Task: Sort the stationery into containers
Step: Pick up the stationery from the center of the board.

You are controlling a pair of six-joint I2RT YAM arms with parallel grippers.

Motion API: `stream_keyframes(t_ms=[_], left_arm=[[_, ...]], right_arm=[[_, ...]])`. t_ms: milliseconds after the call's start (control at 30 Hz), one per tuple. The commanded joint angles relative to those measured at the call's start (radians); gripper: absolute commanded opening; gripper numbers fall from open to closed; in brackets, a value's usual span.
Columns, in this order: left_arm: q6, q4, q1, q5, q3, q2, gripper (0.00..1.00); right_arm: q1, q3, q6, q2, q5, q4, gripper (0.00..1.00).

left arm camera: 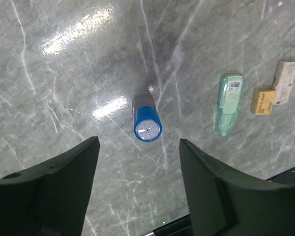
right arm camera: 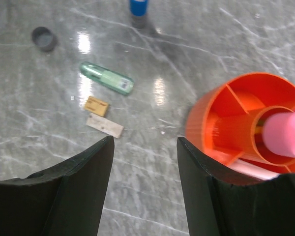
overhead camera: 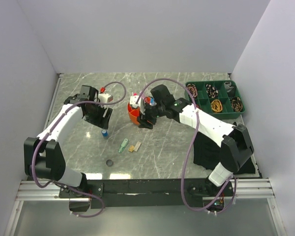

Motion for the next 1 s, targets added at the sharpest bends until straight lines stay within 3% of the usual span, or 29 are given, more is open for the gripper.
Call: stream_keyframes(t_ms=[0, 133, 567, 967], left_arm=[[-0.004, 0.023, -0.009, -0.002, 0.023, 0.045, 0.69], [-0.005, 0.003, -0.026, -0.002, 0.042, 0.077, 0.62], [-0.019, 0.007, -0.048, -0.044, 0.001, 0.109, 0.6], [-0.021, 0.0, -0.052, -0.039, -0.015, 0.141, 0.52]], right_arm=[[0.024, -0.031, -0.002, -0.072, -0.007, 0.043, 0.62], [0.024, -0.066, 0.003, -0.094, 0.008, 0.076, 0.62], [0.024, -0.064, 0.014, -0.089, 0.027, 0.102, 0.62], [0.023, -0.054, 0.024, -0.074, 0.043, 0.123, 0.62]])
